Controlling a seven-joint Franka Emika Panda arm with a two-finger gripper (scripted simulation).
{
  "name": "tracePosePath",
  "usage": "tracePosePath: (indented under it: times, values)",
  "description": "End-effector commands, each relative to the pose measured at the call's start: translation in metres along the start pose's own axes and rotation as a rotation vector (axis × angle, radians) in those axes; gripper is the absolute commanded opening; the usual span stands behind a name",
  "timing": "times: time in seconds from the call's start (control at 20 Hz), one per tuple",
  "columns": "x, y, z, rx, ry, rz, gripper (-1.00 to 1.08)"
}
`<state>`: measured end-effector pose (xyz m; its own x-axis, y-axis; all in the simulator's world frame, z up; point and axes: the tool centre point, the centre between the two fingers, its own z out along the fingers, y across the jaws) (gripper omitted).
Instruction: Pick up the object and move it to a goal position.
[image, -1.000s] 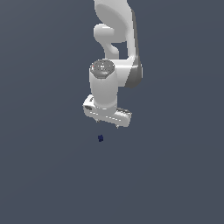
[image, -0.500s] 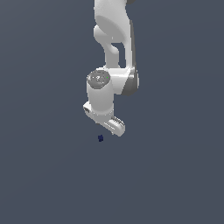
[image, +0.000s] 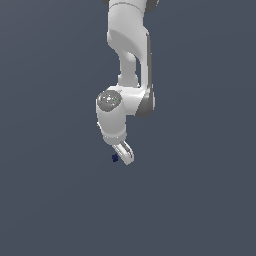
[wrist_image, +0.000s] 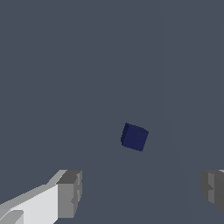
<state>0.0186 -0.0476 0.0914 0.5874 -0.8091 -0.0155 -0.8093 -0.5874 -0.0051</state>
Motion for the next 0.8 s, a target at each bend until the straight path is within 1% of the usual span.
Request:
tracePosePath:
  times: [0.0,0.35,0.75]
  values:
    - [0.004,0.002,0.007,-0.001,0.003,0.074,1.00]
    - [0.011,0.005,0.021,-0.002,0.011,0.221,1.00]
    - [0.014,0.007,0.028,-0.003,0.016,0.296,1.00]
